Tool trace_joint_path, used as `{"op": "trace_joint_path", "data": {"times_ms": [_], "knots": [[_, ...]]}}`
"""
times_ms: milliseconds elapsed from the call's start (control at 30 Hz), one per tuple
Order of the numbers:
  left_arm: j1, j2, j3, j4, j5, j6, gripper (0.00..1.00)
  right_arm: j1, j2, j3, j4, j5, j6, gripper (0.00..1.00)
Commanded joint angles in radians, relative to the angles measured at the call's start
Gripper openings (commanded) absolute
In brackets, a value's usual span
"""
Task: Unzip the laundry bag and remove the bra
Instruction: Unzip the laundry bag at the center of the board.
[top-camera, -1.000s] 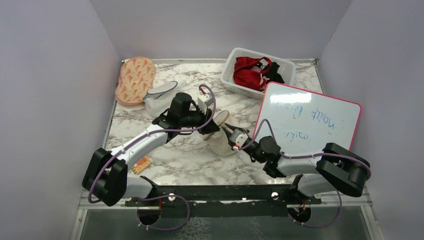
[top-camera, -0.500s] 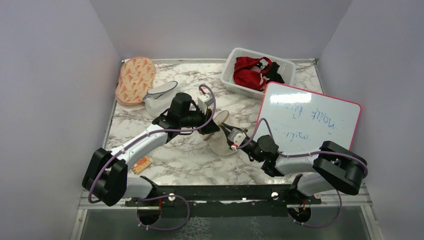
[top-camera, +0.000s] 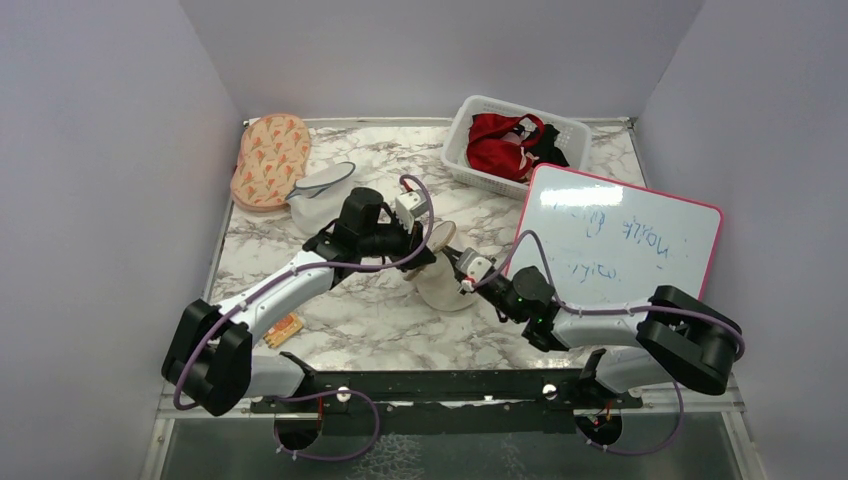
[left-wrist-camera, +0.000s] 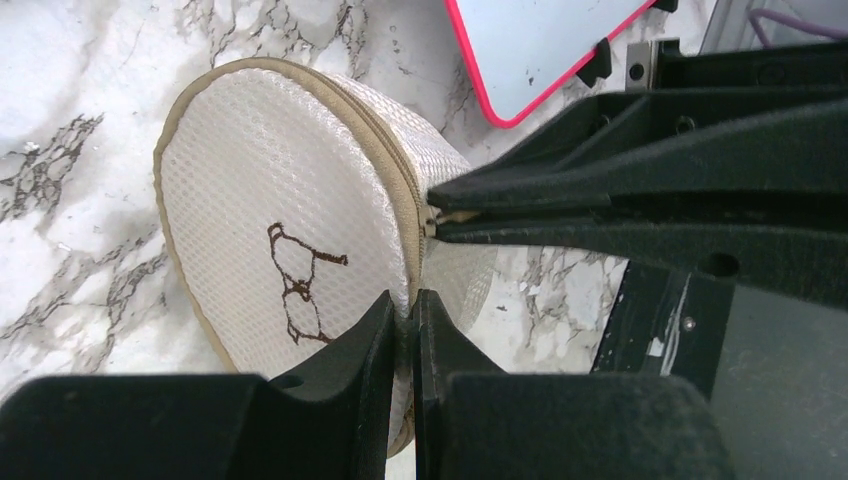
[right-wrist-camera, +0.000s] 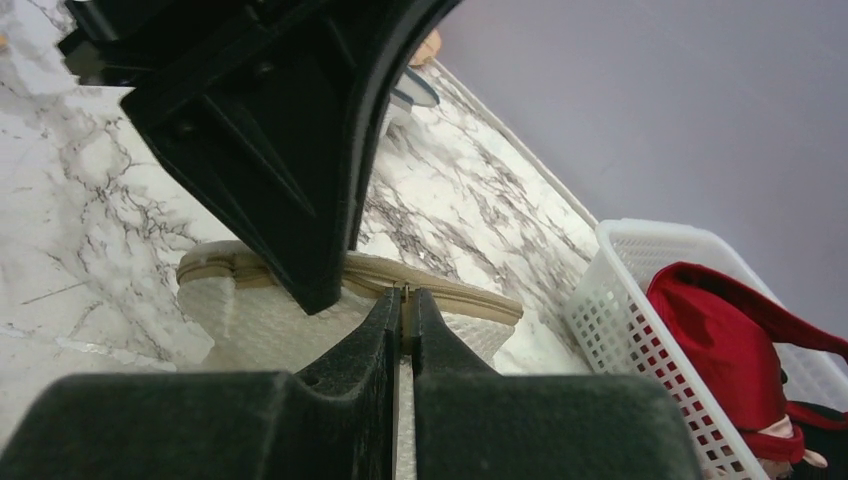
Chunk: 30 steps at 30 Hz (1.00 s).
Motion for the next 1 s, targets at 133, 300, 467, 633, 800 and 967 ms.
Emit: {"op": "trace_joint_path", "data": {"times_ms": [133, 300, 467, 633, 800, 967], "knots": [[-0.067, -0.227, -0.176, 0.052, -0.161, 0.345, 0.0, -0.041, -0.046, 0.037, -0.139, 0.059, 0.208, 0.01], [-0.115, -0.378, -0.286, 0.071, -0.196, 0.629, 0.0, -0.08, -0.059, 0.022, -0.145, -0.038, 0.313, 0.01], [-0.123, -0.488, -0.329, 0.067, -0.276, 0.78, 0.0, -0.101, -0.084, 0.021, -0.157, -0.053, 0.357, 0.01], [-0.123, -0.482, -0.302, 0.027, -0.264, 0.759, 0.0, -0.101, -0.058, 0.061, -0.204, -0.275, 0.328, 0.01], [-0.124, -0.455, -0.275, 0.003, -0.283, 0.613, 0.28, -0.102, -0.066, 0.078, -0.238, -0.301, 0.329, 0.01], [-0.125, -0.454, -0.235, 0.0, -0.236, 0.39, 0.45, -0.101, -0.092, 0.048, -0.195, -0.333, 0.336, 0.01]]}}
